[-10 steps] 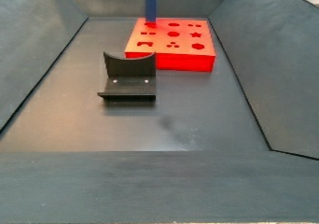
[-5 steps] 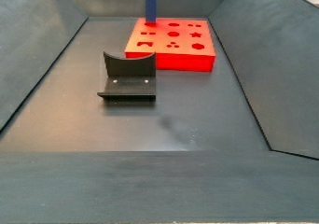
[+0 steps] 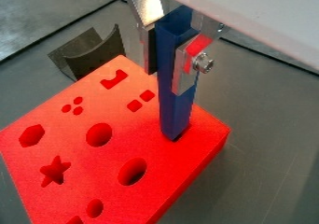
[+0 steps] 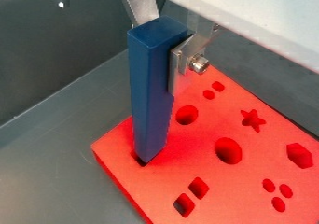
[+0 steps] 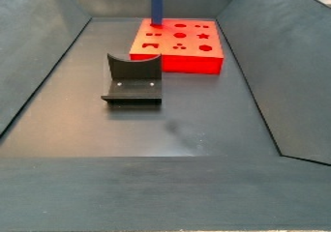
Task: Pick up the rectangle object. Move up. Place the rectangle object on the fixture. Regrasp the rectangle object. Move to above the board. Insert the rectangle object.
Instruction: Insert the rectangle object.
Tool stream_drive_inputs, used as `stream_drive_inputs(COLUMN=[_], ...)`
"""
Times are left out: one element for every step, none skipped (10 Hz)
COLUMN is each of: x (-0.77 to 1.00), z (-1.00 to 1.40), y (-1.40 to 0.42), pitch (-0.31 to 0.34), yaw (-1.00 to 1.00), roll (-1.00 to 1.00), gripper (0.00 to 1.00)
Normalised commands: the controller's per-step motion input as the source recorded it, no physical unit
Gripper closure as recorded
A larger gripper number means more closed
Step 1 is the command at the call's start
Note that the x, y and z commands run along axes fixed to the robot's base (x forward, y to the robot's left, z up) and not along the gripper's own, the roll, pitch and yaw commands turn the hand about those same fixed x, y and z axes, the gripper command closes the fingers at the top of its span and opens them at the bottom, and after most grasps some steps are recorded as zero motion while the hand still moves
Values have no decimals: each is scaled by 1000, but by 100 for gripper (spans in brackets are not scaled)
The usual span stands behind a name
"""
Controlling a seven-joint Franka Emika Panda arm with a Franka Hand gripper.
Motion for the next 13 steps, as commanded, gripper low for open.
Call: stream_drive_inputs(x=[0,109,146,129,177,154,86,46,6,0,0,-6,0], z=[-74,-37,-23,-14,0,0,-31,-74,-114,-131,-71,-46,-40], y=[29,9,0,0,0,0,0,-6,-46,-97,-77,-57,-17], pitch=[1,16,29,20,30,20,17,16,26,39,9,0,0], yaw=[0,0,0,0,0,0,0,0,0,0,0,0,0], roll=[0,0,0,0,0,0,0,0,13,29,7,0,0], gripper=[100,100,100,100,100,100,100,100,100,100,100,100,100])
